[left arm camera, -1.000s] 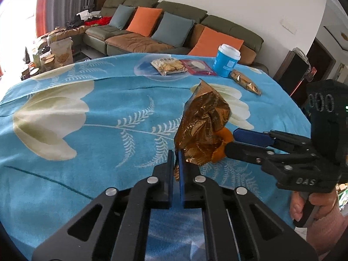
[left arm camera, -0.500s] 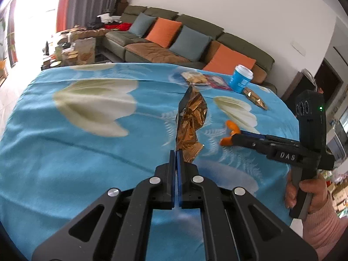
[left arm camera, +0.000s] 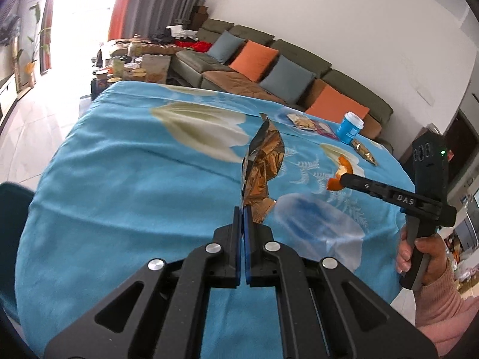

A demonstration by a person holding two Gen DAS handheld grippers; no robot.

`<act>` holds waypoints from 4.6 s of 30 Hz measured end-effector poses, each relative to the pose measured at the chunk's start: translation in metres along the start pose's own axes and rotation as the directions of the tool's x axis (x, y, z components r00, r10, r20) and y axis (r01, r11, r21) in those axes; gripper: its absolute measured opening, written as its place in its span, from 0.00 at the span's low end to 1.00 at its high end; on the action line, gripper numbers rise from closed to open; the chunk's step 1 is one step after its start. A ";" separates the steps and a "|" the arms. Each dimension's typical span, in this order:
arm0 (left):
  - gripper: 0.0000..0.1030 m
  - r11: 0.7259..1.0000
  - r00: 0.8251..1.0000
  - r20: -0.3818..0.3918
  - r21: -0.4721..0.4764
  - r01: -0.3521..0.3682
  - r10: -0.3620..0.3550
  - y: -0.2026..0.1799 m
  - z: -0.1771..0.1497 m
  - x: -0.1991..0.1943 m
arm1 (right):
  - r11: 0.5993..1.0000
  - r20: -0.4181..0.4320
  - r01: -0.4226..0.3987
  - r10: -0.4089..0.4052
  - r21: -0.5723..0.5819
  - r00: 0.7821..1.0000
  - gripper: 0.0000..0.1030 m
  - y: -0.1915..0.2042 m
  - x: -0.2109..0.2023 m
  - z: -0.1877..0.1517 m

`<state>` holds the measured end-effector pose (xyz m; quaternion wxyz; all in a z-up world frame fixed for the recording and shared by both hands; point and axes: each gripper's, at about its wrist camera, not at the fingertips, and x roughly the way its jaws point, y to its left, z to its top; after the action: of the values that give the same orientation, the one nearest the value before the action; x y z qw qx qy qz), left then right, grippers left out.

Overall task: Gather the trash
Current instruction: 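Lift and carry the gold wrapper and orange peel over the teal bin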

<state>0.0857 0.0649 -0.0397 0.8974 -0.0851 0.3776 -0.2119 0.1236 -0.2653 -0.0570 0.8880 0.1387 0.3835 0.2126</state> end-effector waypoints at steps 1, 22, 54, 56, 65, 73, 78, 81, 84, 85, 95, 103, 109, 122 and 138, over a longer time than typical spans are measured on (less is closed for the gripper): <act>0.02 1.000 1.000 0.003 -0.006 -0.001 0.001 0.002 -0.003 -0.004 | 1.000 0.002 -0.011 0.011 -0.014 1.000 0.23 0.006 0.000 0.000; 0.02 0.984 0.986 0.117 -0.147 -0.100 0.117 0.058 -0.034 -0.088 | 0.947 -0.096 -0.234 0.218 -0.221 0.971 0.23 0.132 0.042 -0.005; 0.02 0.942 0.955 0.173 -0.278 -0.189 0.243 0.113 -0.060 -0.147 | 0.878 -0.199 -0.343 0.290 -0.333 0.936 0.23 0.219 0.085 -0.016; 0.02 0.939 0.952 0.175 -0.285 -0.195 0.251 0.115 -0.061 -0.149 | 0.876 -0.203 -0.348 0.294 -0.334 0.934 0.23 0.221 0.087 -0.015; 0.02 0.927 0.946 0.180 -0.315 -0.204 0.270 0.123 -0.064 -0.158 | 0.859 -0.227 -0.376 0.312 -0.347 0.923 0.23 0.237 0.101 -0.013; 0.02 0.918 0.940 0.182 -0.332 -0.217 0.288 0.128 -0.068 -0.163 | 0.847 -0.239 -0.391 0.322 -0.361 0.916 0.23 0.251 0.107 -0.013; 0.02 0.912 0.937 0.182 -0.345 -0.223 0.298 0.133 -0.070 -0.166 | 0.842 -0.248 -0.398 0.324 -0.365 0.913 0.23 0.255 0.113 -0.014; 0.02 0.907 0.935 0.179 -0.353 -0.228 0.305 0.134 -0.071 -0.167 | 0.839 -0.253 -0.401 0.325 -0.367 0.911 0.23 0.258 0.116 -0.014; 0.02 0.904 0.934 0.177 -0.359 -0.233 0.311 0.136 -0.072 -0.168 | 0.837 -0.257 -0.404 0.325 -0.369 0.910 0.23 0.262 0.117 -0.015; 0.02 0.903 0.934 0.177 -0.359 -0.234 0.312 0.138 -0.072 -0.168 | 0.836 -0.259 -0.405 0.326 -0.370 0.909 0.23 0.263 0.118 -0.015; 0.02 0.890 0.928 0.170 -0.382 -0.249 0.332 0.145 -0.076 -0.171 | 0.823 -0.272 -0.417 0.330 -0.385 0.904 0.23 0.273 0.124 -0.013; 0.02 0.882 0.924 0.166 -0.394 -0.258 0.344 0.147 -0.076 -0.173 | 0.814 -0.281 -0.425 0.332 -0.396 0.900 0.23 0.280 0.130 -0.012; 0.02 0.876 0.922 0.161 -0.404 -0.265 0.353 0.151 -0.078 -0.173 | 0.808 -0.291 -0.430 0.332 -0.403 0.897 0.23 0.283 0.133 -0.012; 0.02 0.865 0.918 0.151 -0.419 -0.276 0.366 0.158 -0.082 -0.173 | 0.801 -0.301 -0.431 0.326 -0.415 0.896 0.23 0.294 0.141 -0.012; 0.02 0.855 0.915 0.143 -0.433 -0.285 0.377 0.161 -0.085 -0.172 | 0.791 -0.322 -0.434 0.314 -0.432 0.893 0.23 0.308 0.151 -0.013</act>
<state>-0.0318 0.2862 -0.0390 0.9199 -0.2247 0.3191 0.0398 0.1229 0.0766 -0.0338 0.7818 -0.0446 0.3823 0.4905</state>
